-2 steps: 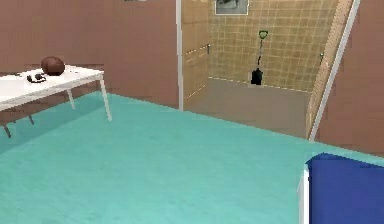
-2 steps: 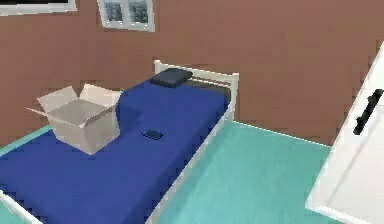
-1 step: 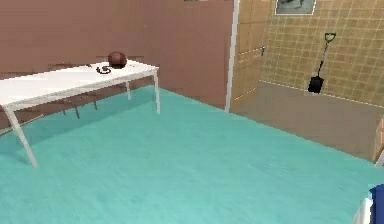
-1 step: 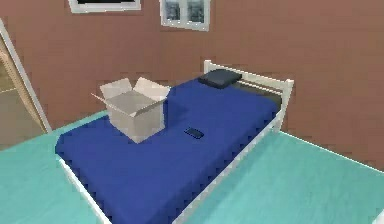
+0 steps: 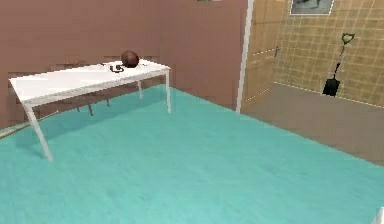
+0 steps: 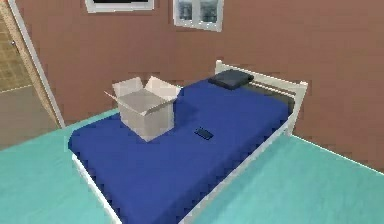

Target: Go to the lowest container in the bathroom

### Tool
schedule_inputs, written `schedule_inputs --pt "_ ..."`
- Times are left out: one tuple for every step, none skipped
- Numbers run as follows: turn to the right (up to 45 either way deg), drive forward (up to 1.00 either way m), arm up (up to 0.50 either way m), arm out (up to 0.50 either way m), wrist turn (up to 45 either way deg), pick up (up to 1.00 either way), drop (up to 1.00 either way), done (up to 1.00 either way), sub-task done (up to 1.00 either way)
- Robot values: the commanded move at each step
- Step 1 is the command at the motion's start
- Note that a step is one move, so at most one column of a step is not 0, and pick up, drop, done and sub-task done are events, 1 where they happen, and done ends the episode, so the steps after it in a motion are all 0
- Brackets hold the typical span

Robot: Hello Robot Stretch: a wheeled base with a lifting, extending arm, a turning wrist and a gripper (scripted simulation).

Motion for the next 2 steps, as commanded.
schedule_inputs --pt "0.0 0.45 0.00 0.00 0.0 0.00 0.00 0.00 0.00" --pt "30.0 0.00 0.00 0.00 0.0 0.00 0.00 0.00 0.00"
